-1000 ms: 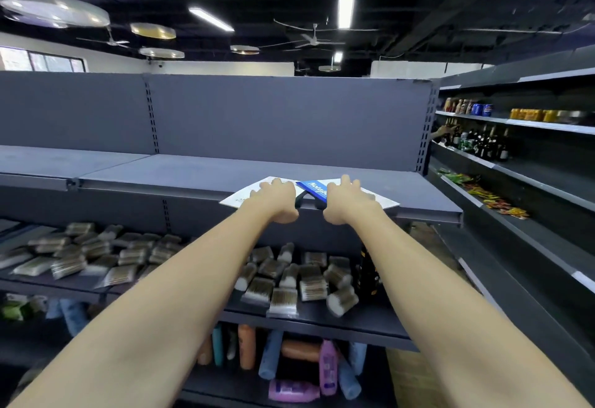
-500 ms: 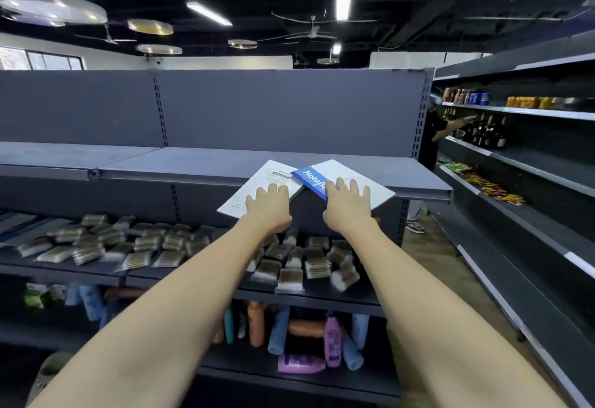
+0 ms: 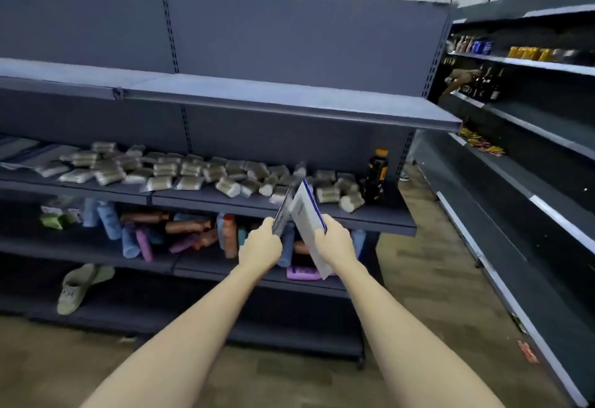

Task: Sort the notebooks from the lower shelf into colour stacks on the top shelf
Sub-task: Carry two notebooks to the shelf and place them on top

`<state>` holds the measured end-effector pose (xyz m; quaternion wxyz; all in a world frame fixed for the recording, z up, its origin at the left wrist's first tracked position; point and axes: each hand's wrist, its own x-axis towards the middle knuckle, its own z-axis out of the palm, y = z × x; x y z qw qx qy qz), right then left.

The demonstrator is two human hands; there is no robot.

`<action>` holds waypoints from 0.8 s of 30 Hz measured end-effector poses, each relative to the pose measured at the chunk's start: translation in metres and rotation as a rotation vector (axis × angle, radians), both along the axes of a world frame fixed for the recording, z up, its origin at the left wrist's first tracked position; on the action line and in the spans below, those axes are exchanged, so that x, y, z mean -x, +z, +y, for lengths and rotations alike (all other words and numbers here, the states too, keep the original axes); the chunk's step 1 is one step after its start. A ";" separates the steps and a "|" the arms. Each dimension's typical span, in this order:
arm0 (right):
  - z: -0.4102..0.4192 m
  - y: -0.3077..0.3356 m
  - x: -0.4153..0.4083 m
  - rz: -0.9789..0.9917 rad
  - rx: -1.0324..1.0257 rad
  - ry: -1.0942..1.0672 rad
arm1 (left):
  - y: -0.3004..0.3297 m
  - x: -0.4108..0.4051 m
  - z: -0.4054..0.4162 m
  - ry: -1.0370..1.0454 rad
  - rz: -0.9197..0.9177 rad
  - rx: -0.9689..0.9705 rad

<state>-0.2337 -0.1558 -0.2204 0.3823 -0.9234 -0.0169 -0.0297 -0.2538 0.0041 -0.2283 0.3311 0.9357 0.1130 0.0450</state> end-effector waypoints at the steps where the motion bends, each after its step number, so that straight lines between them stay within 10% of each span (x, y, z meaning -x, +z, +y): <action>1: 0.005 -0.015 0.016 0.043 -0.026 0.012 | -0.019 0.014 0.007 0.020 0.042 0.028; 24: 0.080 -0.204 0.161 0.740 -0.241 0.229 | -0.192 0.224 0.094 0.425 0.395 0.687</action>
